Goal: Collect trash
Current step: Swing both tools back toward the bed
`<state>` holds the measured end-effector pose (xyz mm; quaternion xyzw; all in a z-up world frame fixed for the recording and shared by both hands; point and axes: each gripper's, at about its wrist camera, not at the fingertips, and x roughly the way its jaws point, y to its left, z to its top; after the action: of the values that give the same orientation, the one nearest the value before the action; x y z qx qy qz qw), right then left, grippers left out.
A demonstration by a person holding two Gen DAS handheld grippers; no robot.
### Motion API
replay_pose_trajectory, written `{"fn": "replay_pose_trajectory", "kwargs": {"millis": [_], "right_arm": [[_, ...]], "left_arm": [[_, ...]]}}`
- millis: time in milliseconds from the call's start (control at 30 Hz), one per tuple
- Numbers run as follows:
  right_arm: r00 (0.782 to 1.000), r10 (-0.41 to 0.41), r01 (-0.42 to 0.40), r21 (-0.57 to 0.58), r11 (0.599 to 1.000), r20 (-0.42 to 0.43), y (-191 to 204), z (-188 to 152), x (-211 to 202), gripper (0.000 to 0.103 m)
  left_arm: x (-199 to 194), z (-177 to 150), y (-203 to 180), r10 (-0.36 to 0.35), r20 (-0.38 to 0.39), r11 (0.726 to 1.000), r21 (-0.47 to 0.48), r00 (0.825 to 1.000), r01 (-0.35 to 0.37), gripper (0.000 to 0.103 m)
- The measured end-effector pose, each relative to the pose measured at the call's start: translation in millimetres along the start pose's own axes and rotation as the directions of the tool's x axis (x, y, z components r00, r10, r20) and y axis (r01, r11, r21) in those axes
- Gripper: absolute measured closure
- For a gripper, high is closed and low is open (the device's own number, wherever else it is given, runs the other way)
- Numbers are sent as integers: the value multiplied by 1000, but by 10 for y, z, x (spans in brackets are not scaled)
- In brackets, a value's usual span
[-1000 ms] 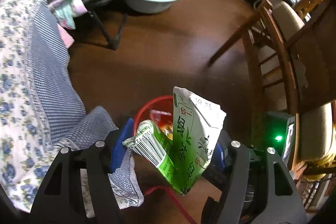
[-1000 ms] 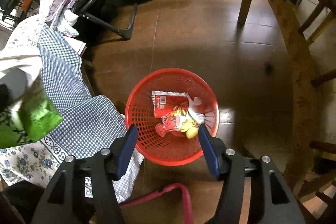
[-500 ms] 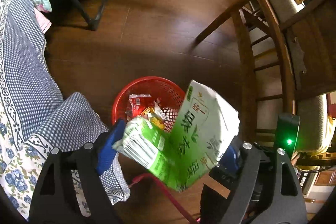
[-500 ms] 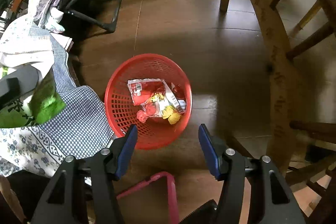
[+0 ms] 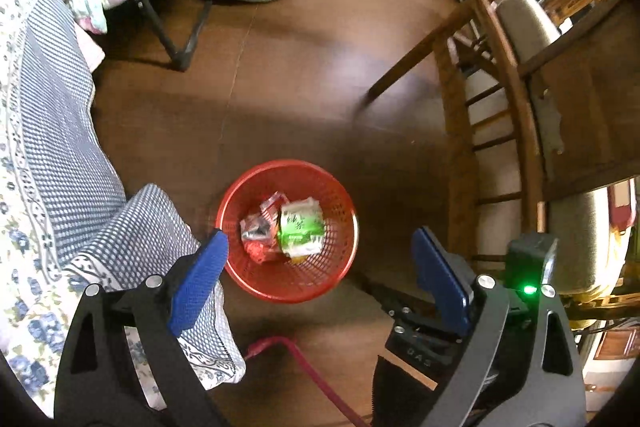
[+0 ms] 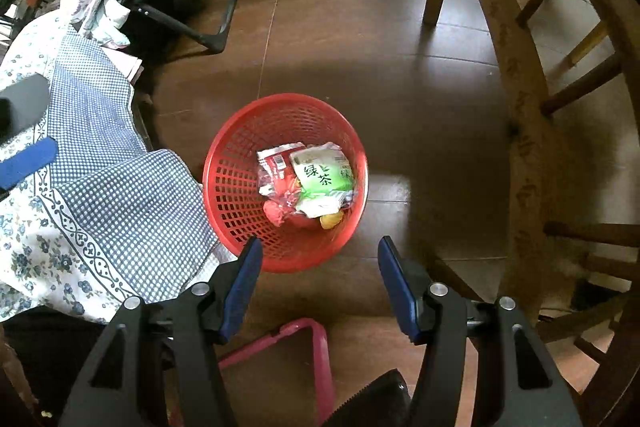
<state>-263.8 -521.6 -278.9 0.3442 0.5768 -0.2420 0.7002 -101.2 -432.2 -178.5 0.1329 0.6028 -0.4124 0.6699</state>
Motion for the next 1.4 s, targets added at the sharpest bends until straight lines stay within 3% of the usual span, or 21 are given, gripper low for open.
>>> {"fn": "replay_pose_trajectory", "kwargs": {"millis": [100,167,267,400,567,700,833,1000,1067,1167,1267,1333,1400], "right_arm": [[1000,-7,8,-7,1000,9,46,9,-87,38],[999,-18,19,-20,1000,30,100,16,-194,26],[997,-29,32,-44,998,66,230,31,-364,16],[993,-24,36,-100,994,118,510,49,-632,15],[984,31,2,-182,983,177,1010,90,-976,15],[963,114,-41,-284,958,246,1637,101,-1318,15],[929,235,-88,-446,891,286,2545,52,-1659,15],[892,352,-117,-605,788,285,3722,20,-1806,13],[867,409,-140,-648,748,285,4195,104,-1799,11],[835,477,-191,-669,718,273,4722,330,-1676,11],[829,475,-176,-669,722,294,5197,542,-1517,11],[835,461,-149,-682,716,300,5455,649,-1408,11],[856,420,-84,-718,691,303,5705,672,-1273,11]], "left_arm": [[-273,4,37,-27,57,999,-29,998,29,13],[-494,6,75,-31,101,998,-45,994,35,13],[-860,17,126,-39,176,997,-61,984,51,13],[-1476,6,370,-14,297,994,-95,955,44,9],[-2241,-100,984,138,411,980,-189,901,-64,8],[-2829,-213,1733,315,467,933,-314,827,-178,7],[-3253,-304,2509,459,468,861,-443,755,-248,7],[-3487,-457,3221,519,463,803,-552,718,-224,7],[-3535,-589,3475,537,459,779,-591,708,-209,7],[-3545,-792,3843,591,409,709,-674,695,-206,7],[-3612,-922,4080,594,391,671,-723,703,-164,7],[-3672,-982,4203,608,385,641,-754,694,-144,7],[-3712,-1034,4258,616,386,627,-768,687,-131,7]]}}
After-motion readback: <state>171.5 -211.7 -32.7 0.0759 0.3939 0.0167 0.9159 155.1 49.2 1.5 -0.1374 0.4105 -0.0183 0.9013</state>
